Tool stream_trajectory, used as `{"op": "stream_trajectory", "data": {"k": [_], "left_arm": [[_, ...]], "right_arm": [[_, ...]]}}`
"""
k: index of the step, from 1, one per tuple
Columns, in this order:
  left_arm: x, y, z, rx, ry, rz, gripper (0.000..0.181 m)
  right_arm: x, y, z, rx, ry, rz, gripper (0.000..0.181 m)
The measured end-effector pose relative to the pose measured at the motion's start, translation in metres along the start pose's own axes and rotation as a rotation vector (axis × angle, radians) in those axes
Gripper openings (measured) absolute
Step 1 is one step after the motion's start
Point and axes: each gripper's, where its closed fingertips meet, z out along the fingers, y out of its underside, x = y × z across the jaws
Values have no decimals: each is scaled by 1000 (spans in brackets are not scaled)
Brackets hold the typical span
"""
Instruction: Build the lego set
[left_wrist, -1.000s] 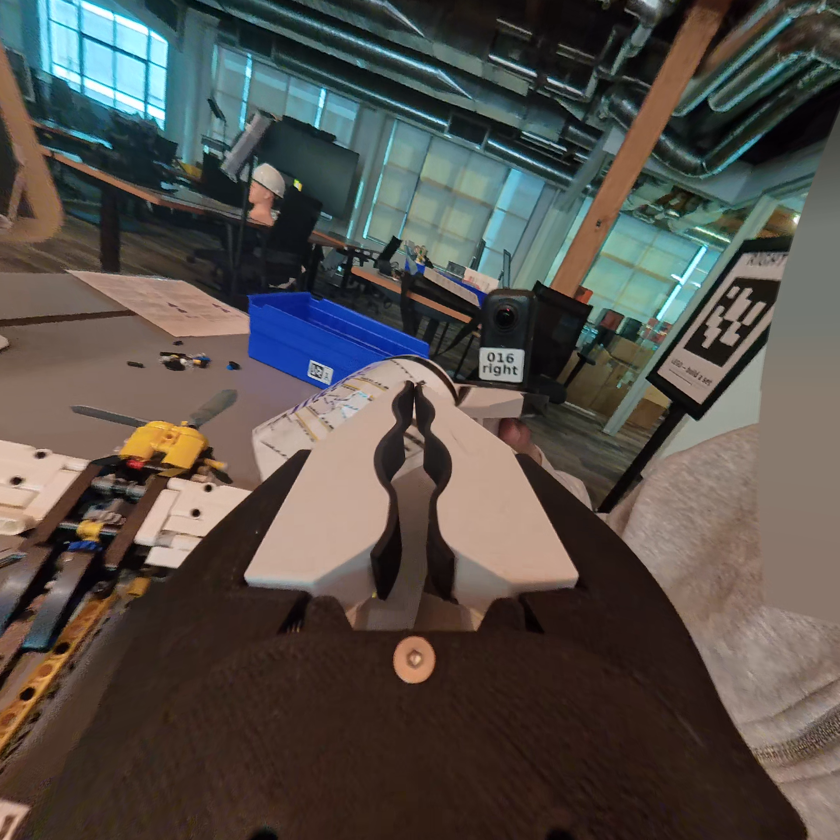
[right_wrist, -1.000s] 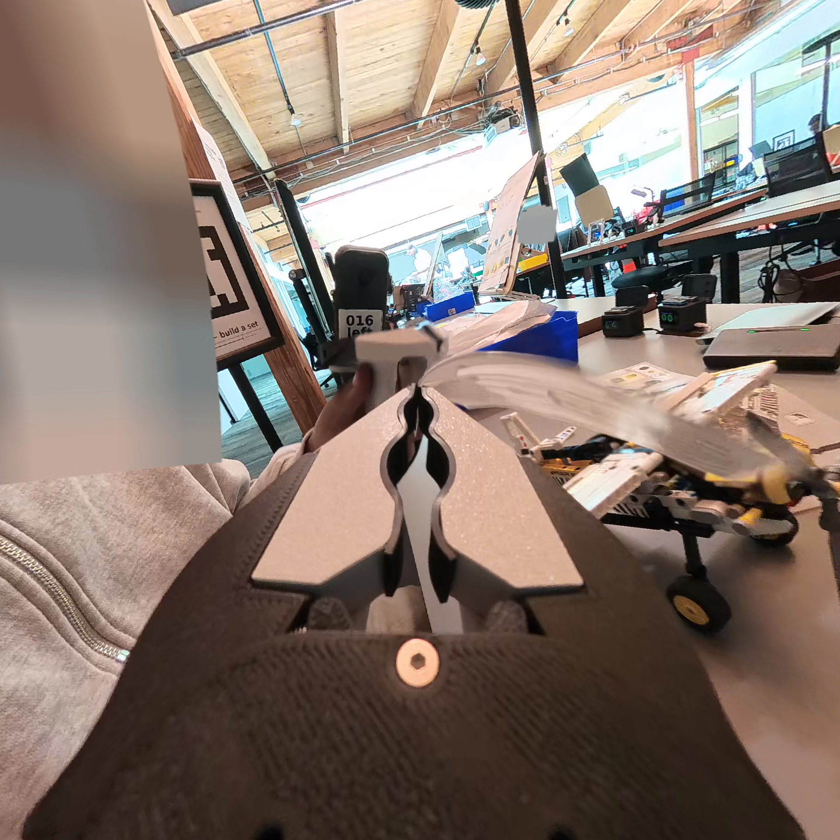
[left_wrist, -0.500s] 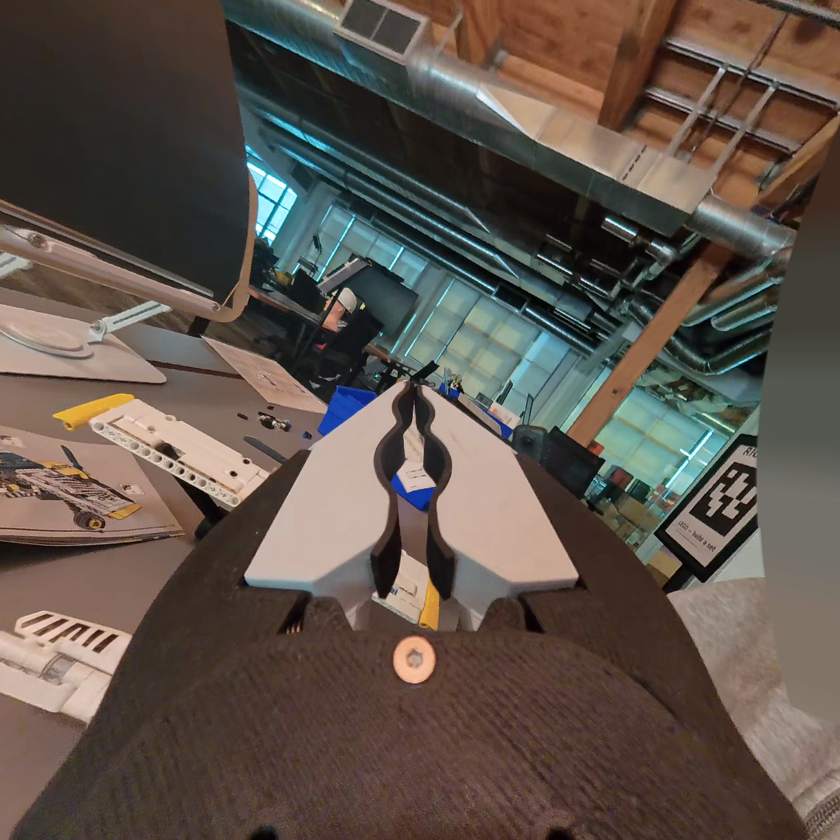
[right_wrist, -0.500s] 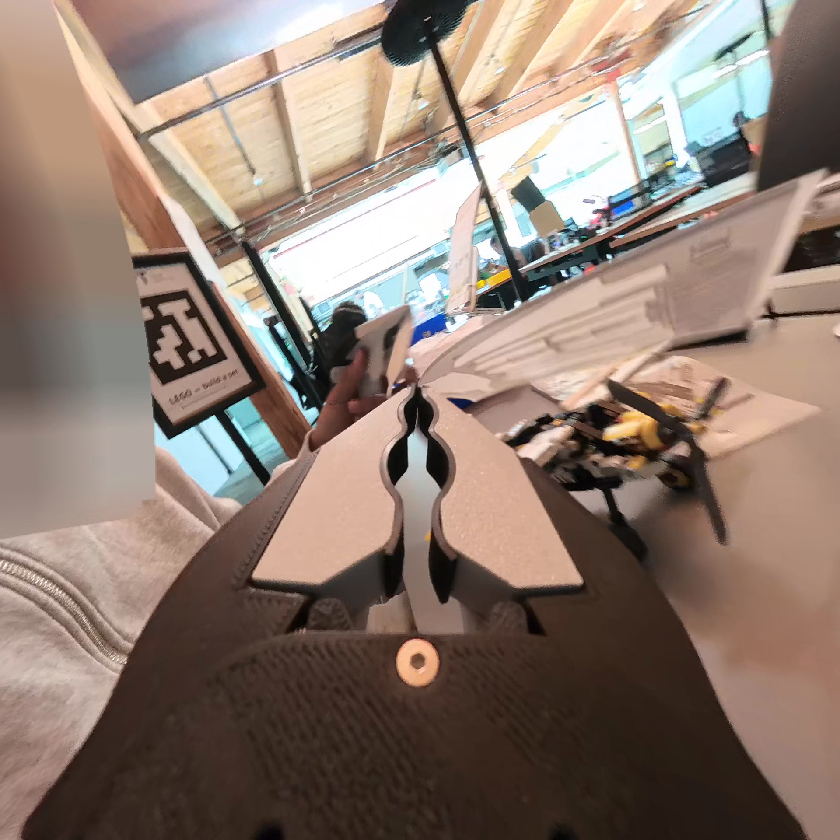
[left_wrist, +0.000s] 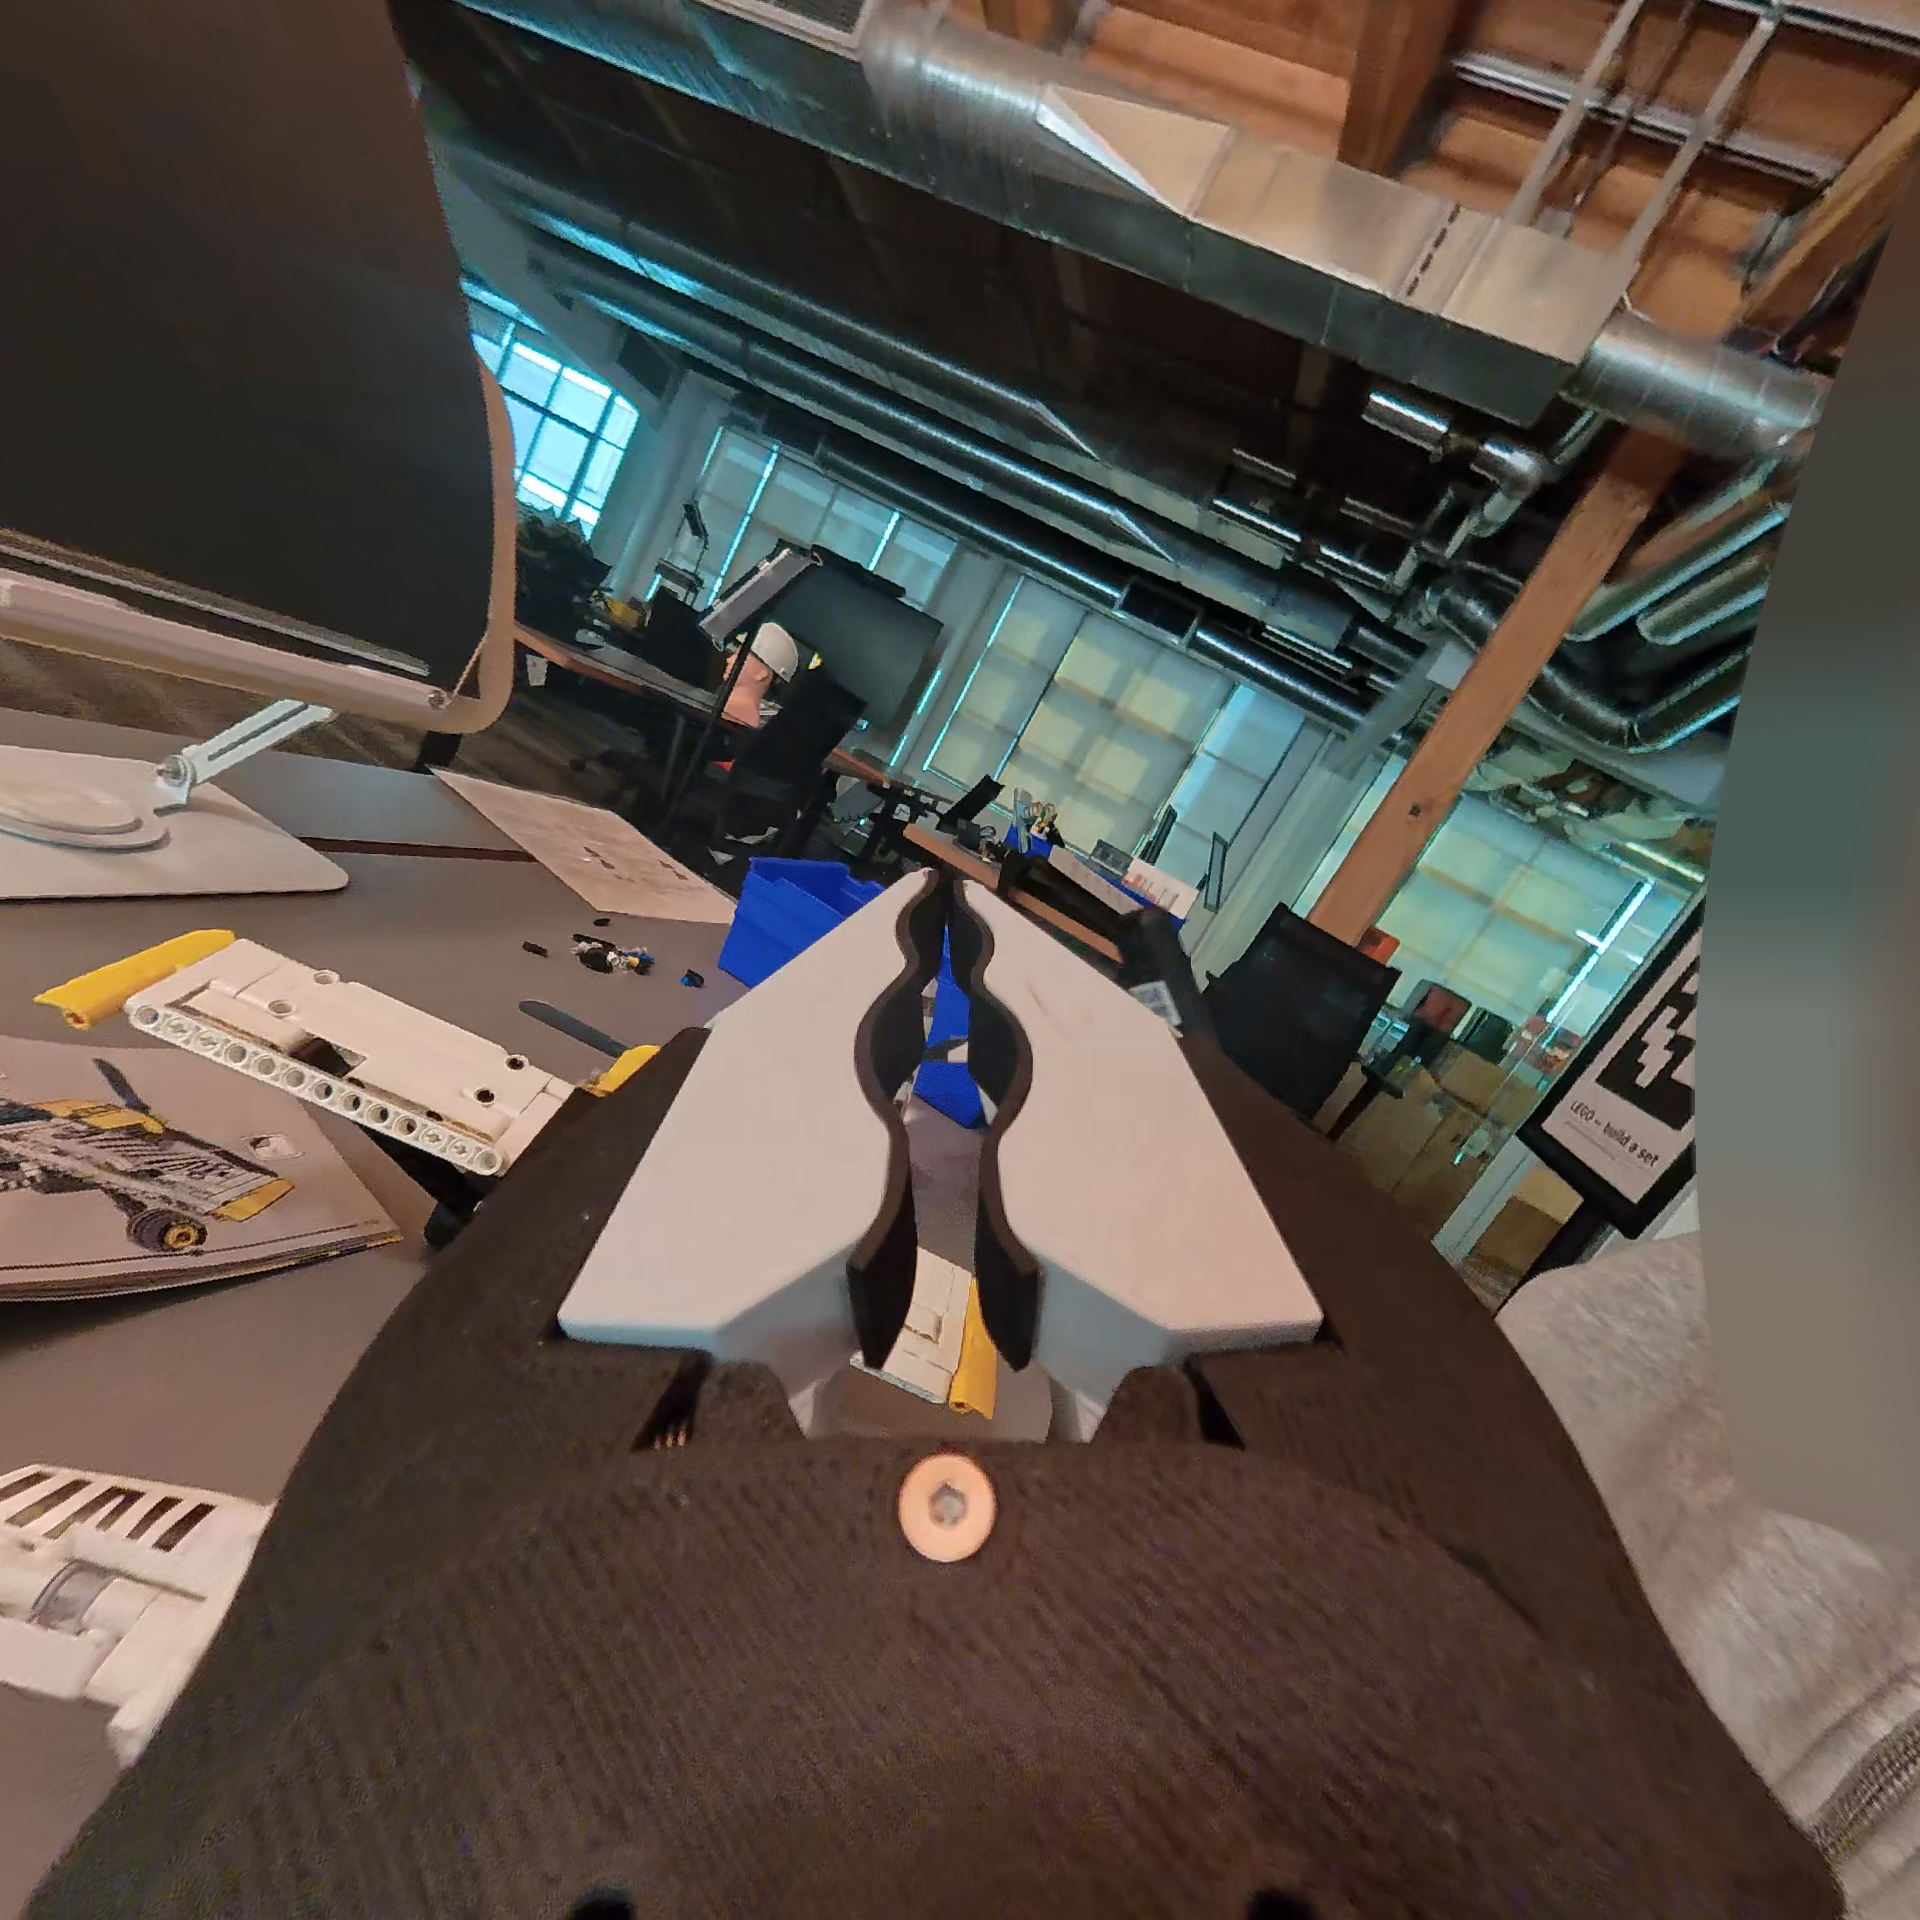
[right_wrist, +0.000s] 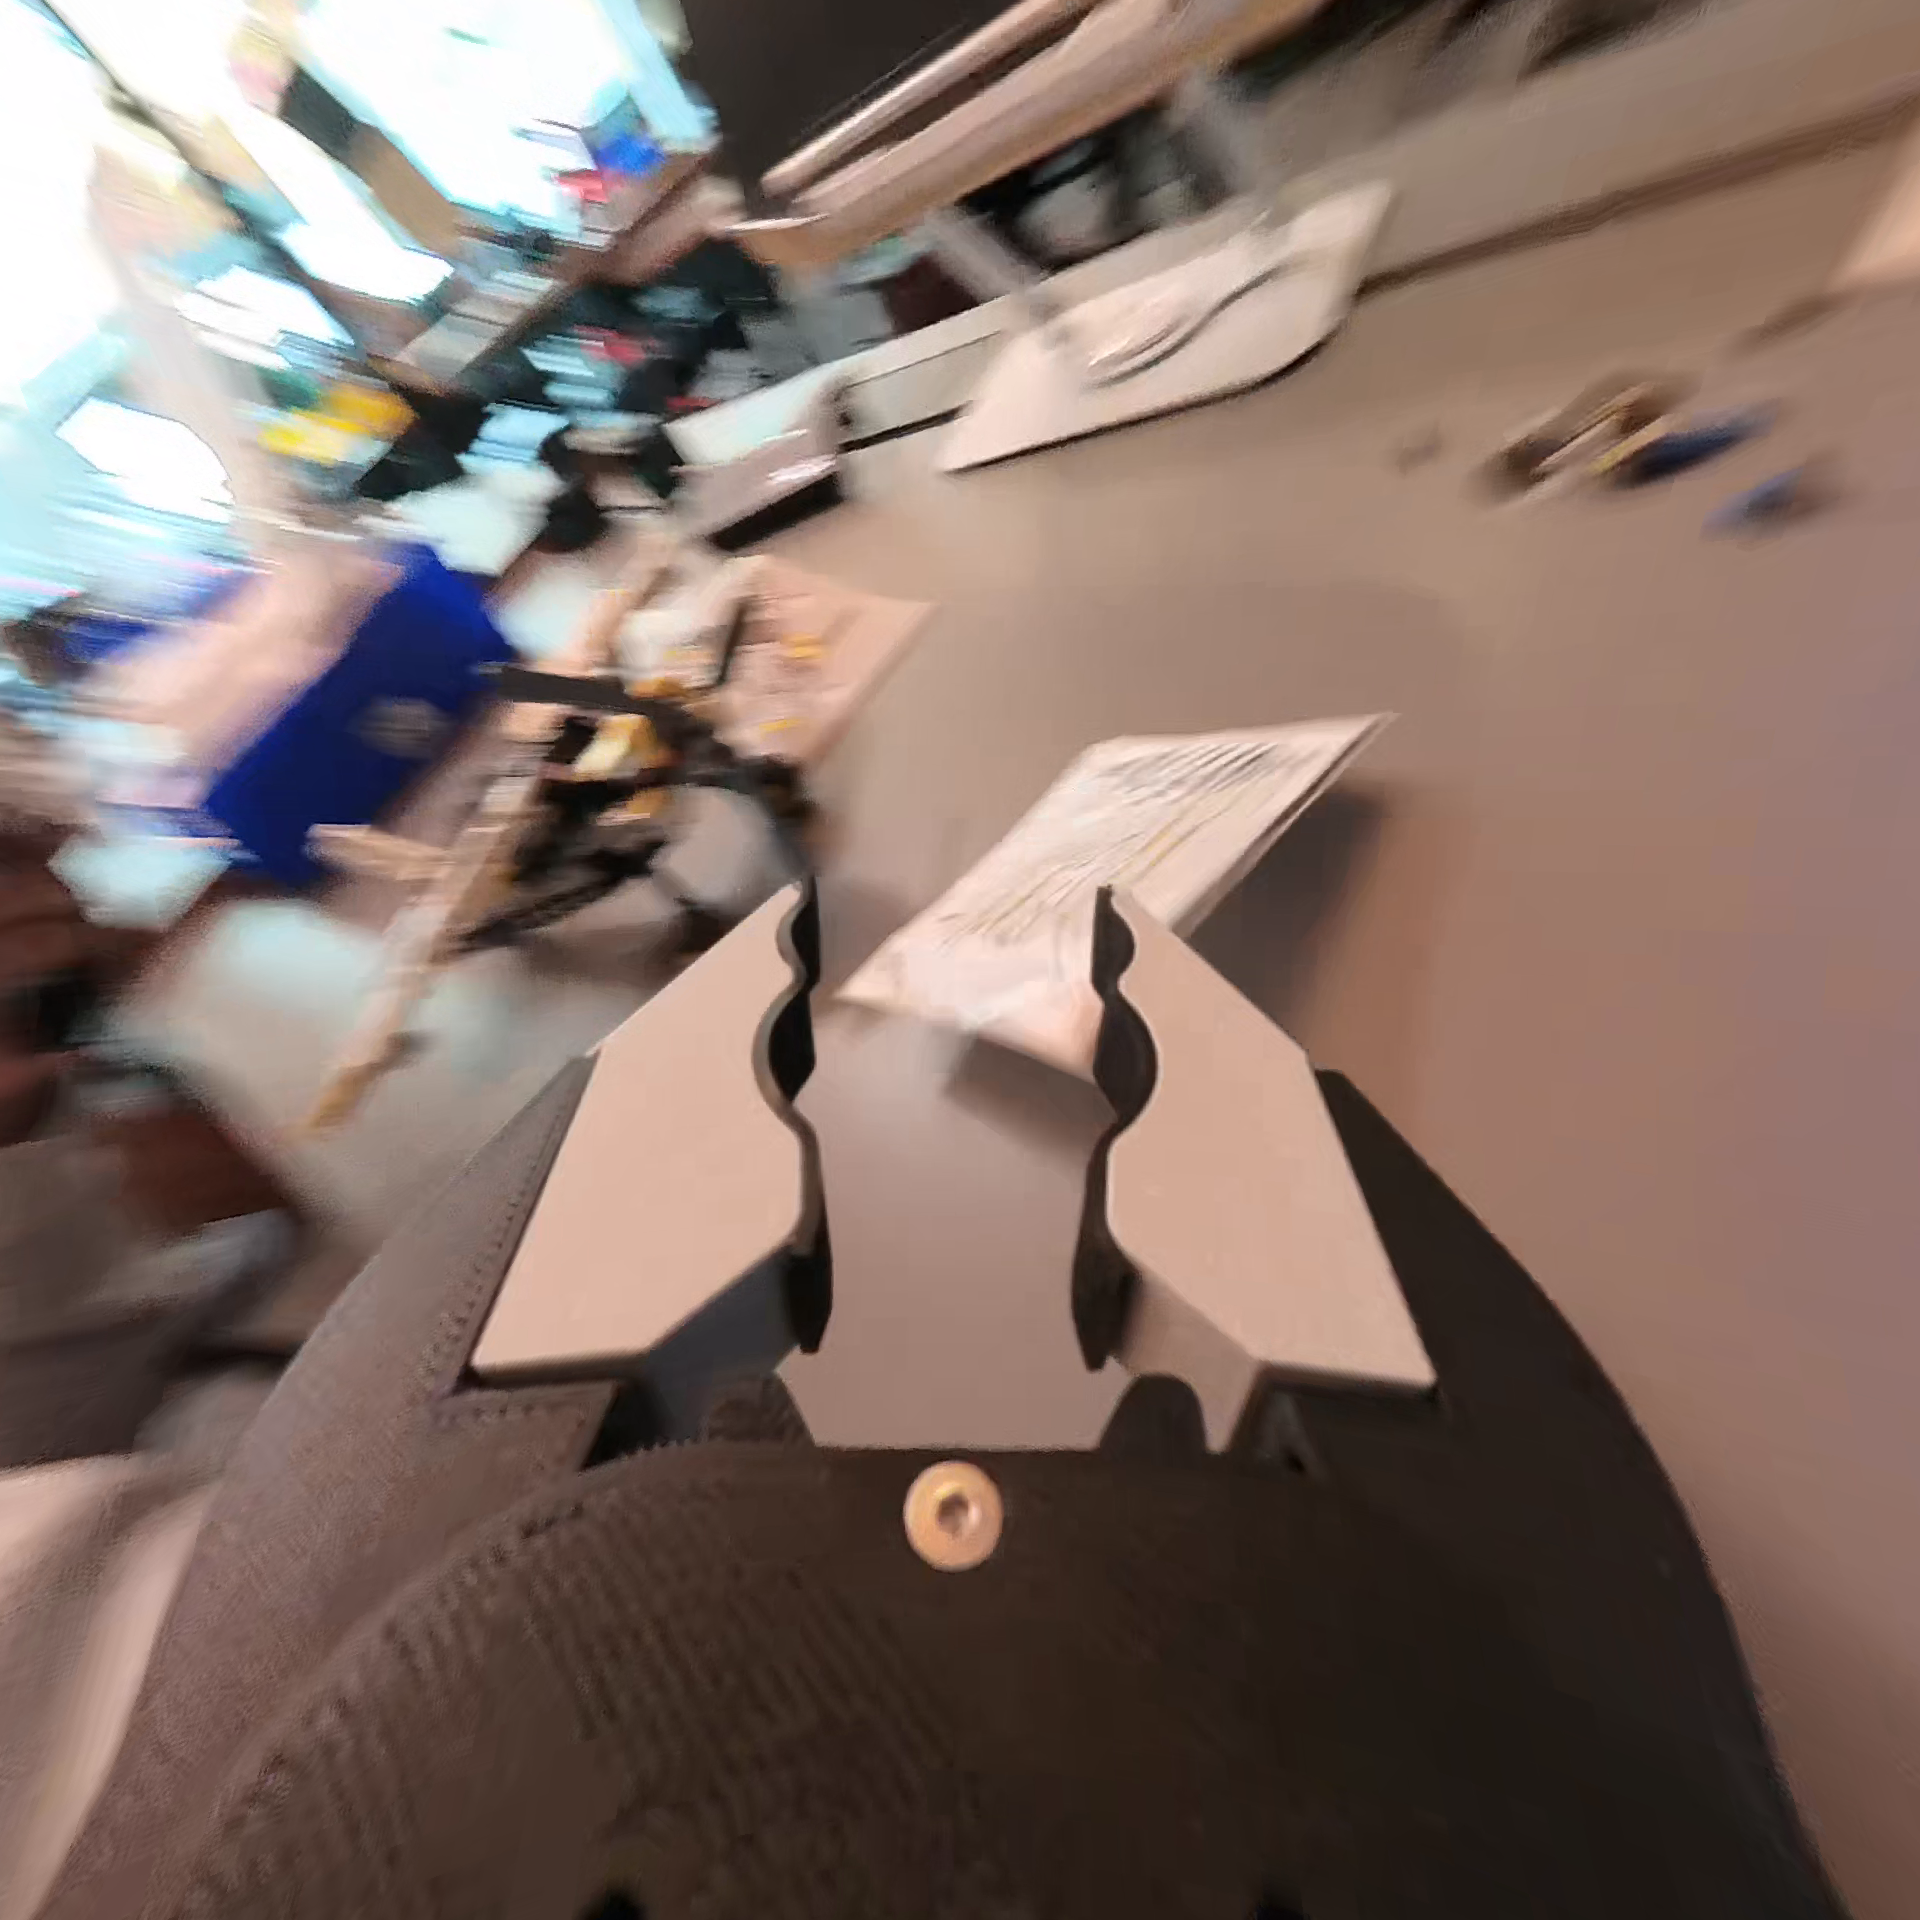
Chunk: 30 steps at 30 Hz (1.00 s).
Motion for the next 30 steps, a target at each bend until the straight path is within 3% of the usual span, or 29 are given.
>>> {"op": "stream_trajectory", "data": {"k": [4,6,11,16,23,30], "left_arm": [[8,13,9,-55,9,66,0],[11,20,13,-86,8,105,0],[21,28,18,-120,43,135,0],[32,32,18,-146,100,159,0],[56,52,20,-242,191,295,0],[65,64,21,-295,276,204,0]], "right_arm": [[-4,-14,-11,-21,305,-345,55],[-23,-14,-7,-33,368,-526,53],[-120,10,21,-15,42,-632,46],[-185,19,24,51,-225,-598,38],[-220,17,19,160,-344,-637,21],[-249,24,15,164,-490,-546,1]]}}
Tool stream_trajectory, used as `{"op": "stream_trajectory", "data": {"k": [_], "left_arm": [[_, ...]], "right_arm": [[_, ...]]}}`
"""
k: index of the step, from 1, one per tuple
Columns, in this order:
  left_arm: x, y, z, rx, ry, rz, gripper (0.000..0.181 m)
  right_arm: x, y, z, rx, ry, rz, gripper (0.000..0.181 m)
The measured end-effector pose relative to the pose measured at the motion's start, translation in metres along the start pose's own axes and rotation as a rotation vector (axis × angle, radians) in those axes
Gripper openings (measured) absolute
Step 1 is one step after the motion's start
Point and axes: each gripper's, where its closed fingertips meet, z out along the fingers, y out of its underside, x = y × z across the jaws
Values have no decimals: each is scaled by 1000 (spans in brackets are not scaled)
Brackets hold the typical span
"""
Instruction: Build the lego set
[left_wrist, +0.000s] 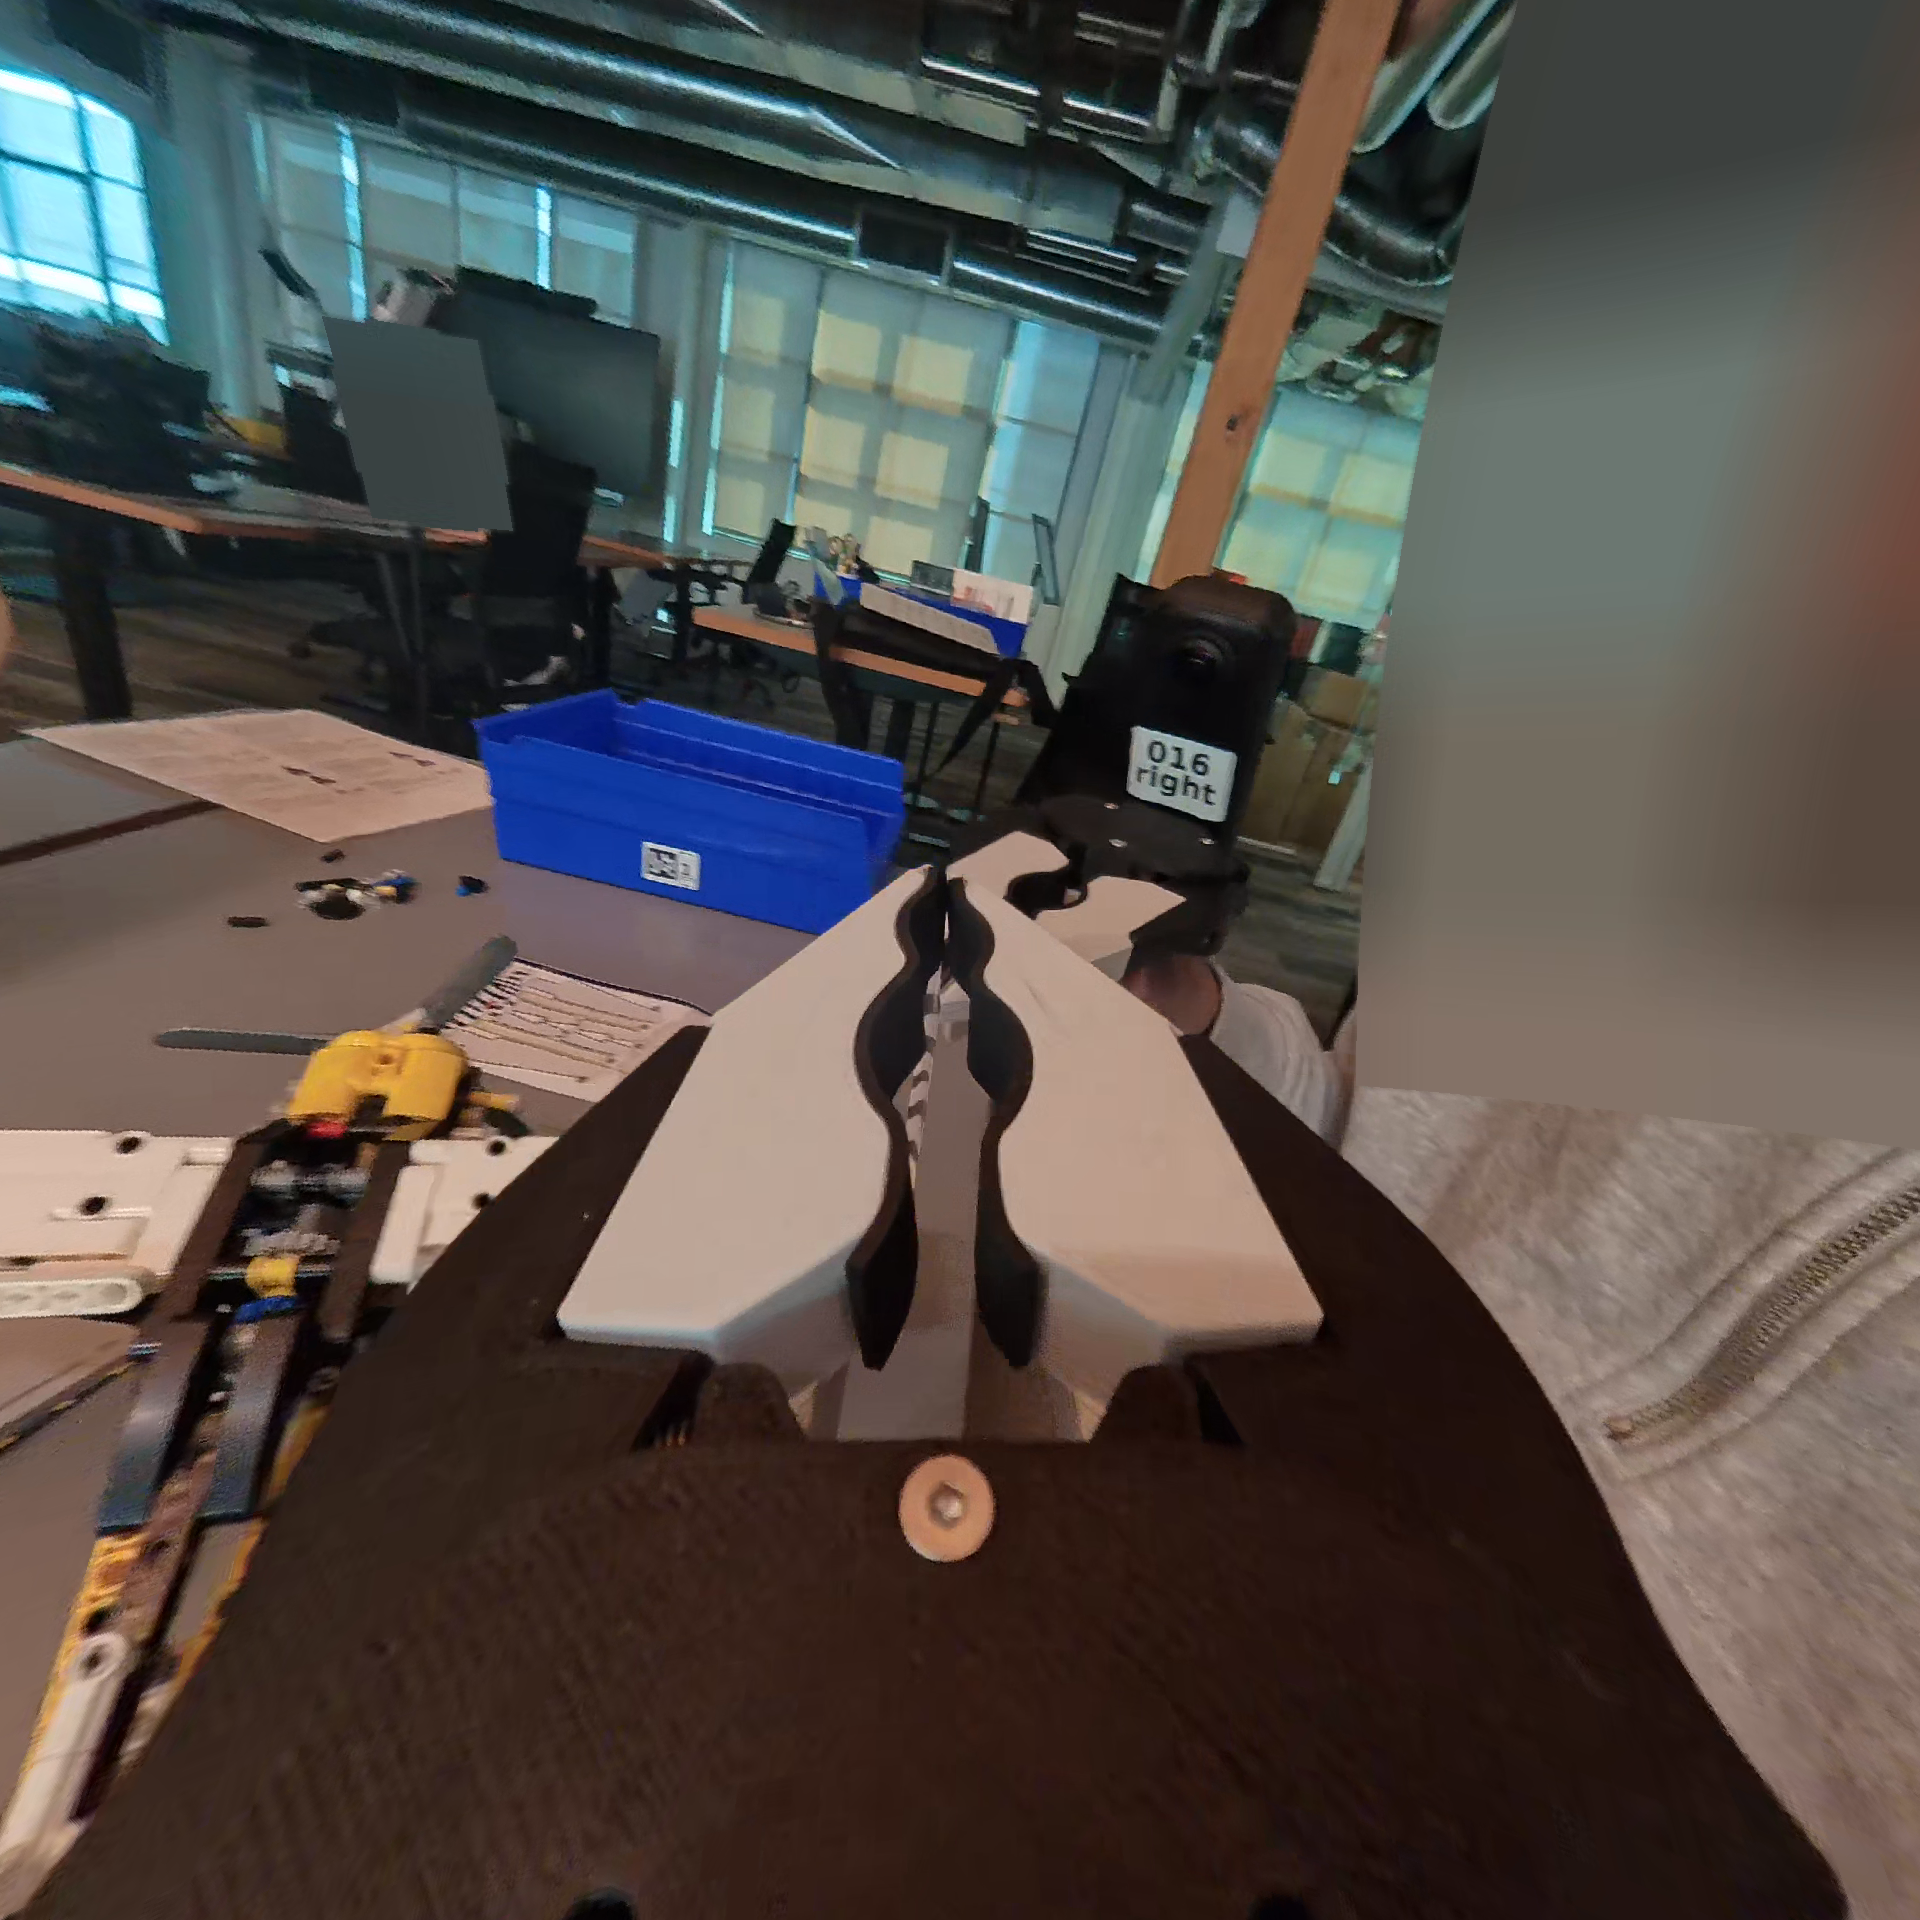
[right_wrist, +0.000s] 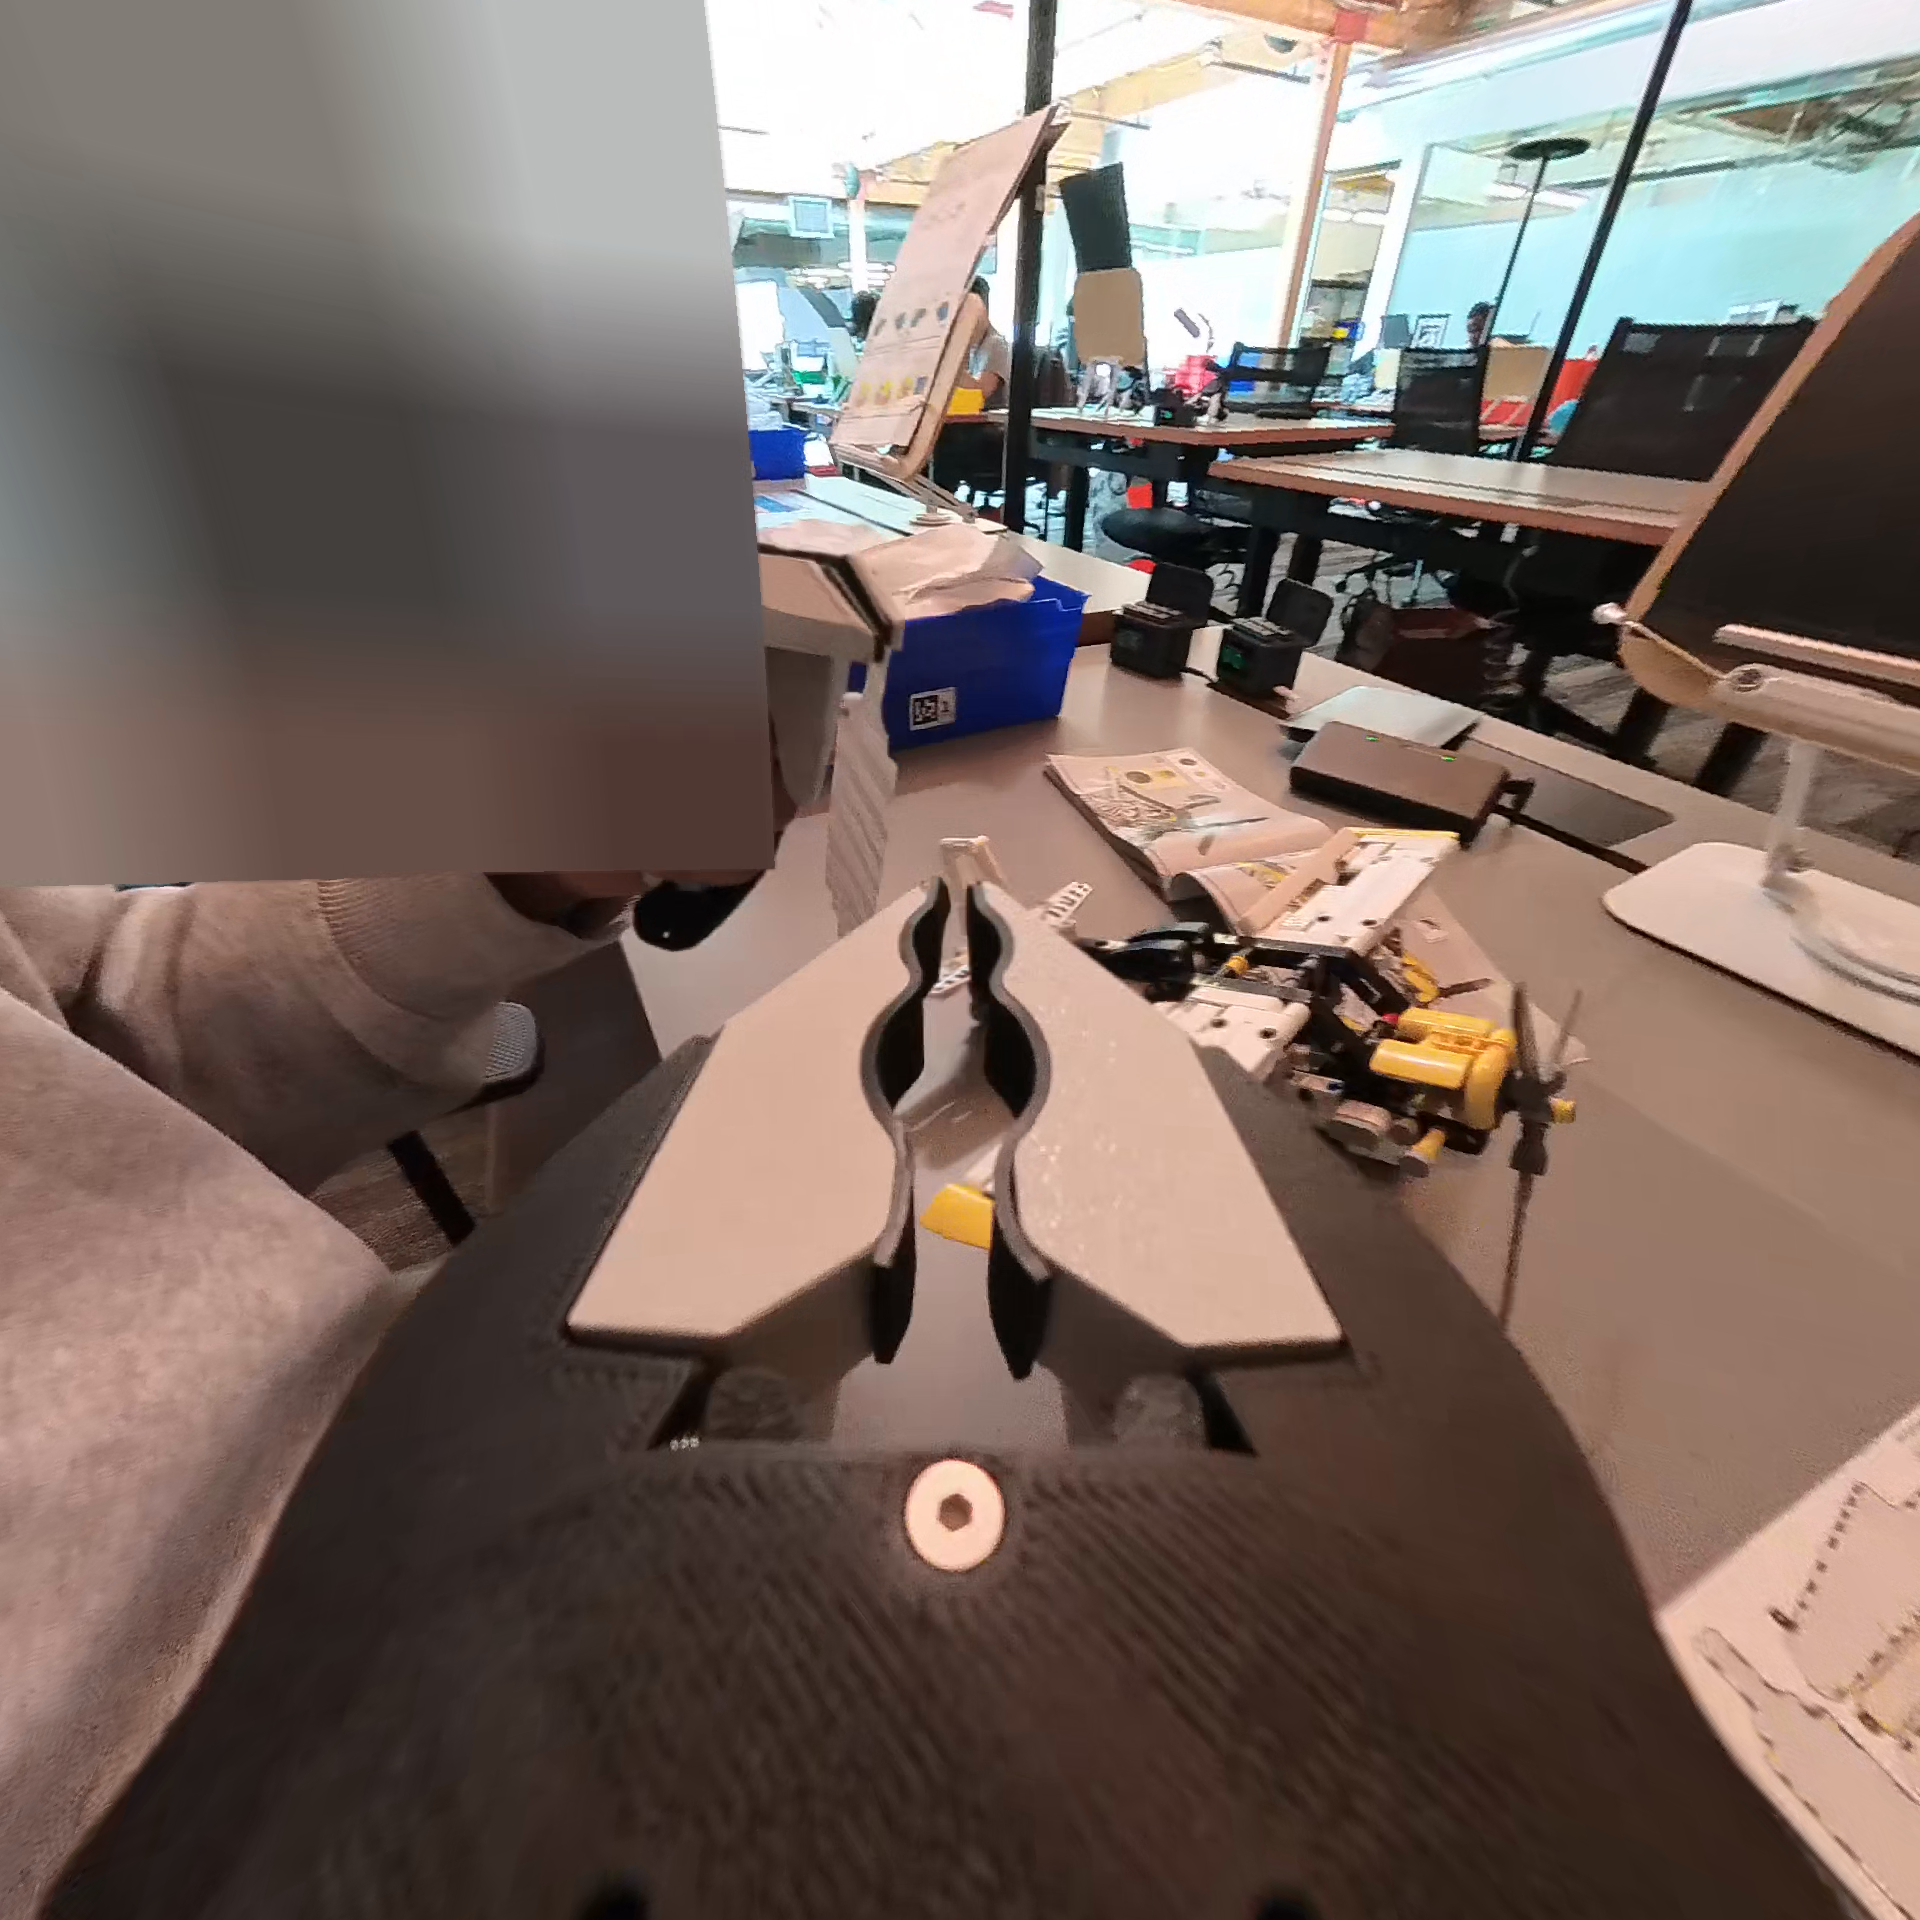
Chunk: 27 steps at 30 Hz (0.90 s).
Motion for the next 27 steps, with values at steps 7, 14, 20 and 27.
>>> {"op": "stream_trajectory", "data": {"k": [7,14,20,27], "left_arm": [[8,17,9,-72,84,-79,0],[5,20,9,-79,88,-101,0],[4,21,9,-76,96,-118,0],[5,21,9,-78,99,-119,0]], "right_arm": [[-17,4,4,-14,-83,-7,12],[-18,4,3,-4,-105,2,3],[-16,3,1,7,-107,18,2],[-15,3,1,7,-110,23,2]]}}
